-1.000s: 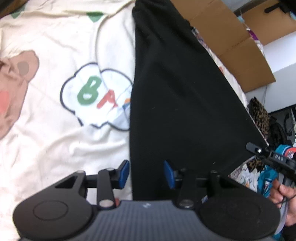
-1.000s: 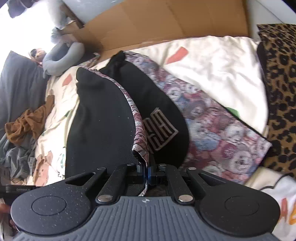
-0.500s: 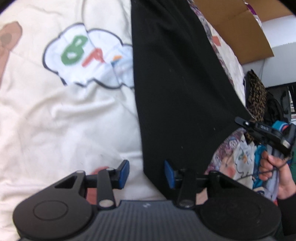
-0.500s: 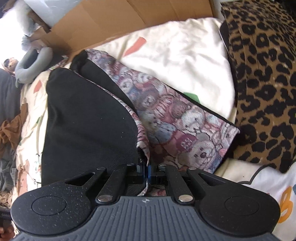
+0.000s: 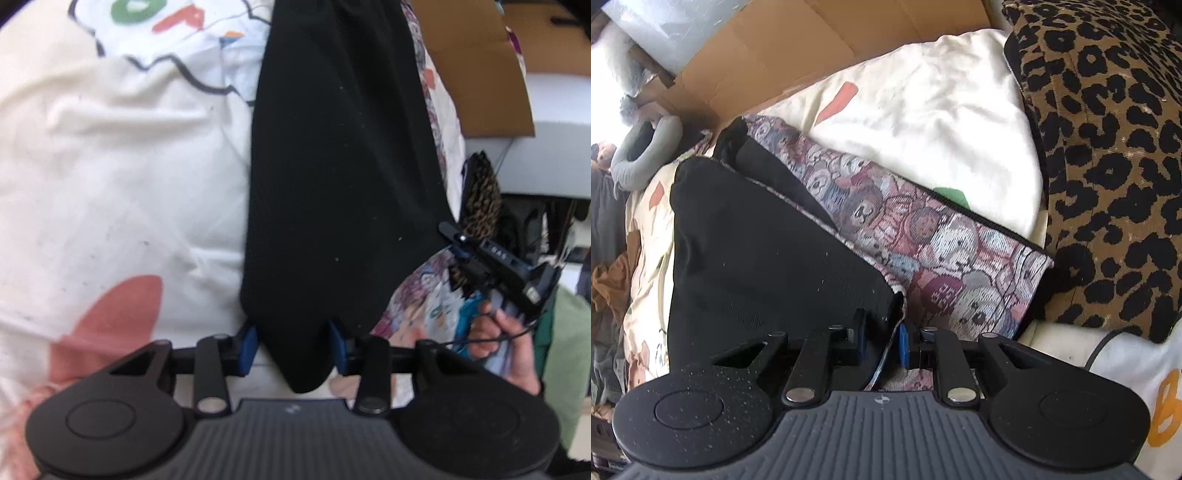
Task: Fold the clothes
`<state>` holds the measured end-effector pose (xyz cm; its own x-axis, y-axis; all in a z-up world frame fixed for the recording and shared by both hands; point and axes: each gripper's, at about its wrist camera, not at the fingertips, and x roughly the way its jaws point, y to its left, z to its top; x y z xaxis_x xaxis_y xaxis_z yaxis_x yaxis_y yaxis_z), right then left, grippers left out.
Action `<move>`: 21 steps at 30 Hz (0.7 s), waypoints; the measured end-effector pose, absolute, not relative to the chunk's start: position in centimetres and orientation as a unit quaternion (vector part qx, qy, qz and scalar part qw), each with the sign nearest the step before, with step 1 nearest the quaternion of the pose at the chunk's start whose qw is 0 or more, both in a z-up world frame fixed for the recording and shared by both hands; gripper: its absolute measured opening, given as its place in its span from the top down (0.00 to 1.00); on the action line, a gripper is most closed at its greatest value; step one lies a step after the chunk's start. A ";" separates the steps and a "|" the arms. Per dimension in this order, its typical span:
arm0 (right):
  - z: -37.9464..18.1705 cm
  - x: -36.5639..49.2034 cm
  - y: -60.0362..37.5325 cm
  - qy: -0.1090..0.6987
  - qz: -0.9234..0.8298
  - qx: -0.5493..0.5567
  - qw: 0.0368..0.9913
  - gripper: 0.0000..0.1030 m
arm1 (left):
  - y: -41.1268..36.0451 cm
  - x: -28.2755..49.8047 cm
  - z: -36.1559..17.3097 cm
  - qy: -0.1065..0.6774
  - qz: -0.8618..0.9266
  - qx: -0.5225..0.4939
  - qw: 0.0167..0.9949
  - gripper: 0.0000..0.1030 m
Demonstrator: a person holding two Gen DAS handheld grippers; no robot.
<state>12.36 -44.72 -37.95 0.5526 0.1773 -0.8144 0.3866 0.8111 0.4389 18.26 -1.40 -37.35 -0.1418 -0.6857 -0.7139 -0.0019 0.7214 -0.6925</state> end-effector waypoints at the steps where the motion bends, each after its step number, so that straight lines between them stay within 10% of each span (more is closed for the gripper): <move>1: -38.0 12.4 -44.8 0.465 -0.063 0.302 0.830 0.83 | -1.5 18.2 -37.6 0.702 -0.283 -0.253 0.603 0.74; 9: -38.0 12.5 -45.3 0.448 -0.064 0.310 0.836 0.98 | -3.4 18.1 -37.1 0.702 -0.310 -0.232 0.598 0.96; 21: -33.3 11.3 -46.1 0.389 -0.066 0.299 0.869 0.99 | -4.4 18.6 -32.7 0.690 -0.357 -0.214 0.591 0.98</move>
